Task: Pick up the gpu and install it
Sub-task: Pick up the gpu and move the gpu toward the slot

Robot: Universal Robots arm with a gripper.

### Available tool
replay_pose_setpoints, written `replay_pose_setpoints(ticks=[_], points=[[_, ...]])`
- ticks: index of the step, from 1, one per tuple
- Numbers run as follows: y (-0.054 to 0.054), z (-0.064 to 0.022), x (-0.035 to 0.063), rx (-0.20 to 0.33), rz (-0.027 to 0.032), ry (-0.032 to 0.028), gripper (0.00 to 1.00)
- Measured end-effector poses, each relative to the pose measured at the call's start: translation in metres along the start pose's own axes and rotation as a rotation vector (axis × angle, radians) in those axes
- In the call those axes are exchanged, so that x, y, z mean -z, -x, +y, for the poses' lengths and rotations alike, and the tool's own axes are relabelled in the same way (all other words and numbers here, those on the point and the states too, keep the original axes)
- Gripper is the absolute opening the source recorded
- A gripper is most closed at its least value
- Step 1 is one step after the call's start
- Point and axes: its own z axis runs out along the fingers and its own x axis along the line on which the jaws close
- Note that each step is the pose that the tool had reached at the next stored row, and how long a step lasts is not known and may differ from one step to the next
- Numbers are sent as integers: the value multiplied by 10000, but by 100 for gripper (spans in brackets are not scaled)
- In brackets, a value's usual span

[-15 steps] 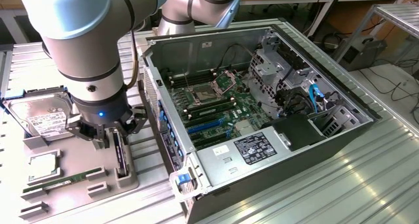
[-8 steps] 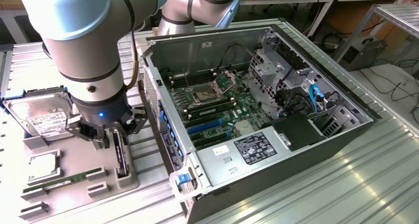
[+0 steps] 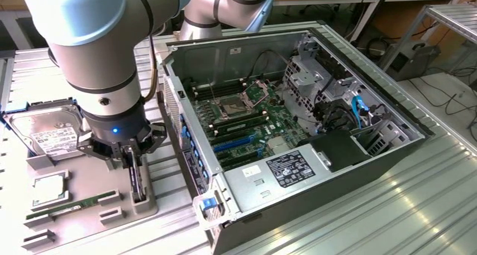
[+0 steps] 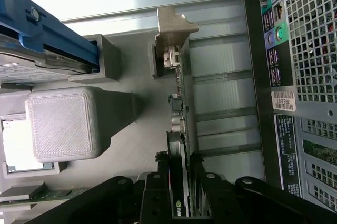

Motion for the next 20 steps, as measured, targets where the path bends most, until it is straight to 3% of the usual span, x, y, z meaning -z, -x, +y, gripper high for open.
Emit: replay_pose_setpoints(ticks=[14,20], points=[[-4,-1,0,75,3,-1,27],[-4,0,1,394,14,0,27]])
